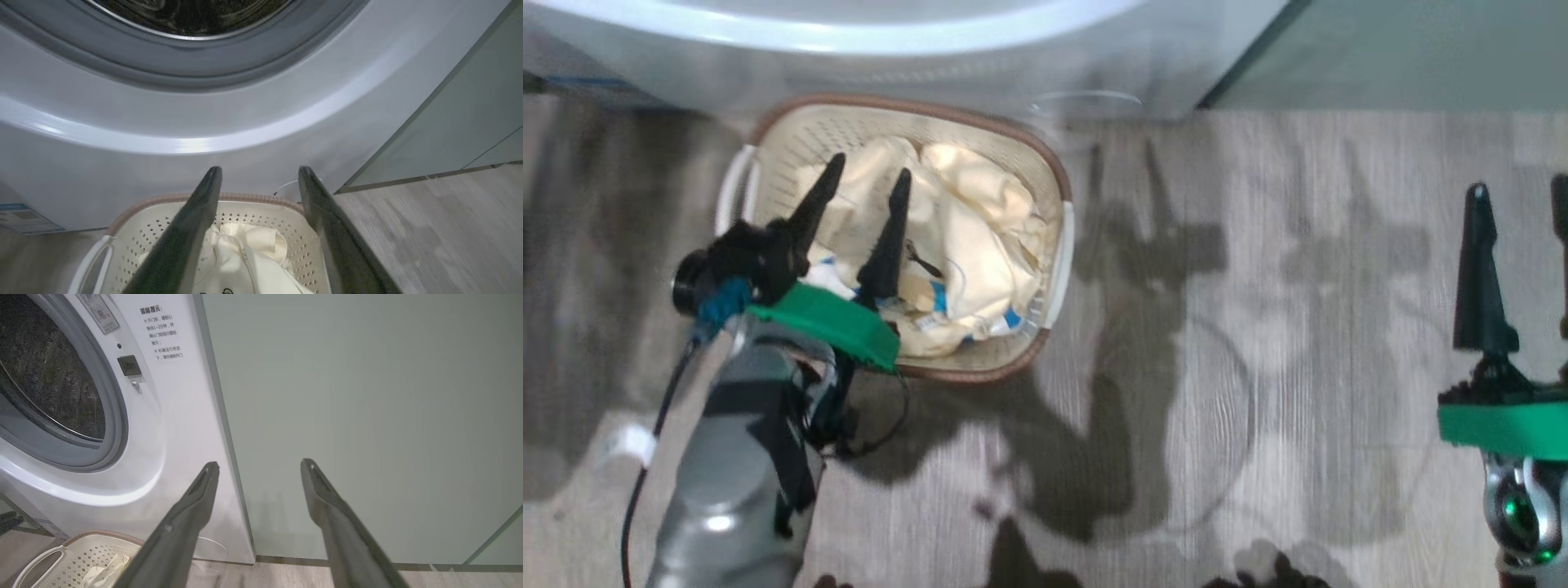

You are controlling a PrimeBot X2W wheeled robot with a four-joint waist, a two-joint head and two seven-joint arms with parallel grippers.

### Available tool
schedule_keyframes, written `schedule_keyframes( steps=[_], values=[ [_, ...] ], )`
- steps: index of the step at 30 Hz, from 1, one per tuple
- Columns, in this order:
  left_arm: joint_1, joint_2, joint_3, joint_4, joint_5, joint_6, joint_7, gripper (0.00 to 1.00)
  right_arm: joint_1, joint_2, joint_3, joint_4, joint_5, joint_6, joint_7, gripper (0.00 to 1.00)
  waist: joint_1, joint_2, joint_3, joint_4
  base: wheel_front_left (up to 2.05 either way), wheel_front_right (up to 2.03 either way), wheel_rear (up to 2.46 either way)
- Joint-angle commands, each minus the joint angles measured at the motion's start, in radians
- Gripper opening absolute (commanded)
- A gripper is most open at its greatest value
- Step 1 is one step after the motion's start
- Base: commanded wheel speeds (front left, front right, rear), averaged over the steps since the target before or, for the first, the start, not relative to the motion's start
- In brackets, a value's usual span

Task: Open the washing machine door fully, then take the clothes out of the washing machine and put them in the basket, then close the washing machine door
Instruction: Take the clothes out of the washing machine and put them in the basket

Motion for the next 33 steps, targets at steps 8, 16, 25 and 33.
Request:
schedule_keyframes(
  steps=[8,16,25,33],
  values=[
    [0.171,-0.007,0.026,-0.250,0.001,0.035,-0.005,1.00,0.069,-0.043,0.012,-0.006,-0.013,0.004,-0.006,1.00,0.0001,-0.0001,-0.159,0.055,0.00,0.00,0.00],
    [0.318,-0.011,0.046,-0.376,-0.011,0.082,0.005,1.00,0.129,-0.054,0.026,0.018,-0.013,0.004,-0.006,1.00,0.0001,-0.0001,-0.295,0.071,0.00,0.00,0.00],
    [0.453,-0.006,0.060,-0.483,-0.018,0.108,0.051,1.00,0.193,-0.059,0.046,0.035,-0.013,0.004,-0.006,1.00,0.0001,-0.0001,-0.420,0.076,0.00,0.00,0.00],
    [0.541,-0.006,0.066,-0.525,-0.027,0.123,0.078,1.00,0.248,-0.069,0.062,0.048,-0.020,0.004,-0.006,1.00,0.0001,-0.0001,-0.511,0.071,0.00,0.00,0.00]
  ],
)
